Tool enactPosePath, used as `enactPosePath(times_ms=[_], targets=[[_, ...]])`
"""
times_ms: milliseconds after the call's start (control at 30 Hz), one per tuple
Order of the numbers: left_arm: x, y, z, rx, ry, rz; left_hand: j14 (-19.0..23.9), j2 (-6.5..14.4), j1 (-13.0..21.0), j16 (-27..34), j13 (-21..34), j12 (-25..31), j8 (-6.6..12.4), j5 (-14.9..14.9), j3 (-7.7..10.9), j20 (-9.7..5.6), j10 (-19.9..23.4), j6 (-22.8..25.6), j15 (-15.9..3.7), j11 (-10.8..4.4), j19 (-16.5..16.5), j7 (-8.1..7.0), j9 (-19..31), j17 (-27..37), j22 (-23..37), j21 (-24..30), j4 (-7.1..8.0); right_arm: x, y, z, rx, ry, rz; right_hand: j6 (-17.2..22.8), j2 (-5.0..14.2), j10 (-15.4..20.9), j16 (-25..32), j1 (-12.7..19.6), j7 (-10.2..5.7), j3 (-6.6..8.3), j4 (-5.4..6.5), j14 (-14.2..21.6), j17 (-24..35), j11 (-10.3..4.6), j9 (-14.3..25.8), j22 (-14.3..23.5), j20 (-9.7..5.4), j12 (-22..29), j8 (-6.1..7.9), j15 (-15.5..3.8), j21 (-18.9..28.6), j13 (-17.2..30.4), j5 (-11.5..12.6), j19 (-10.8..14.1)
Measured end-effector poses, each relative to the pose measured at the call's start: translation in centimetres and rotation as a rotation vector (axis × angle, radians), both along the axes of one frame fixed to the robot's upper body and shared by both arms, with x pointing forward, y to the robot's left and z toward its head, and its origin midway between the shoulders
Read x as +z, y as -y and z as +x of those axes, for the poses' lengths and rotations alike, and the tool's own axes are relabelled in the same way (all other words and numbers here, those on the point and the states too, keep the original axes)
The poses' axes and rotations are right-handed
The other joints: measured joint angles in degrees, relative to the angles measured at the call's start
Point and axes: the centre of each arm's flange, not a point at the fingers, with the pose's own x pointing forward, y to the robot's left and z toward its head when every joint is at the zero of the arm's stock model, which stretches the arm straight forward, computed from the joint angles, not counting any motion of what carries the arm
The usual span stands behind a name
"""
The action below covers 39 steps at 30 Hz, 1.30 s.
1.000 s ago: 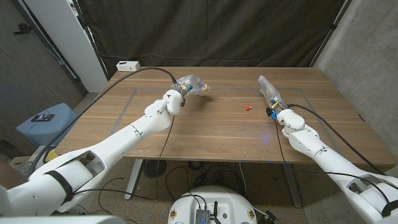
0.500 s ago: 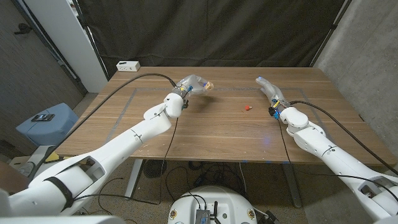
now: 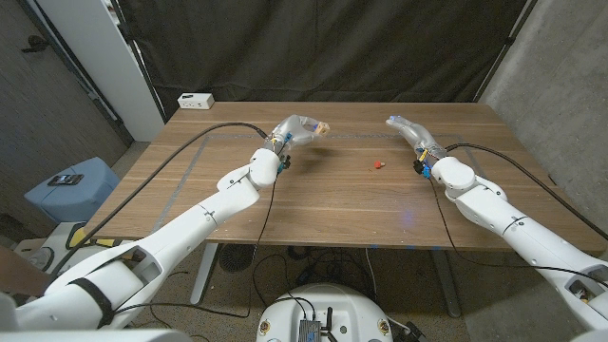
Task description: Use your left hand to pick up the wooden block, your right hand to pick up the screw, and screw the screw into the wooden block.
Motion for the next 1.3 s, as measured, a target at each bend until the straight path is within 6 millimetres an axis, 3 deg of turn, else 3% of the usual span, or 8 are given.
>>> enactPosePath(times_ms=[400, 933, 1300], targets=[[-0.9, 0.3, 0.6, -0.045, 0.0, -0.083, 0.9, 0.03, 0.03, 0.41, 0.29, 0.0, 0.0, 0.0, -0.21, 0.0, 0.0, 0.01, -0.11, 0.0, 0.0, -0.01, -0.01, 0.0, 0.0, 0.0, -0.2, 0.9, 0.5, -1.1, -0.044, -0.003, -0.145, 3.46, -2.07, 1.15, 0.44, 3.61, -3.46, 0.48, -0.48, 0.81, 0.01, -0.08, 0.0, 0.0, 0.4, 0.0, 0.99, 0.22, 0.0, 0.0, 0.0, 0.4], [-1.7, 1.0, 1.0, -0.11, -0.041, -0.198, 0.9, 0.22, 0.24, 0.41, 0.42, -0.01, -0.12, 0.0, -0.65, -0.21, 0.3, 0.74, -0.11, 0.31, 0.22, -0.12, 0.01, -0.01, 0.3, 0.0, -0.2, 1.6, 0.4, -2.3, -0.111, 0.007, -0.364, 6.32, -4.69, 1.15, 0.44, 7.39, -3.87, 0.48, -0.48, 1.83, 0.01, -0.08, -0.01, 0.01, 0.57, 0.0, 1.63, -0.2, 0.0, 0.0, 0.46, 1.83], [-2.3, 1.7, 1.1, -0.148, -0.081, -0.237, 0.9, 0.6, -0.14, 0.41, 0.55, -0.44, -0.45, 0.0, -0.65, -0.21, 0.3, 0.73, -0.12, 0.31, 0.22, -0.11, 0.02, -0.02, 0.3, 0.0, -0.2, 1.9, 0.1, -2.8, -0.132, 0.017, -0.504, 6.93, -4.92, 1.15, 0.44, 9.57, -4.49, 0.92, -0.38, 2.35, 0.01, -0.08, 0.2, 0.01, 0.48, 0.0, 1.62, -0.29, 0.0, 0.0, 0.9, 3.15]])
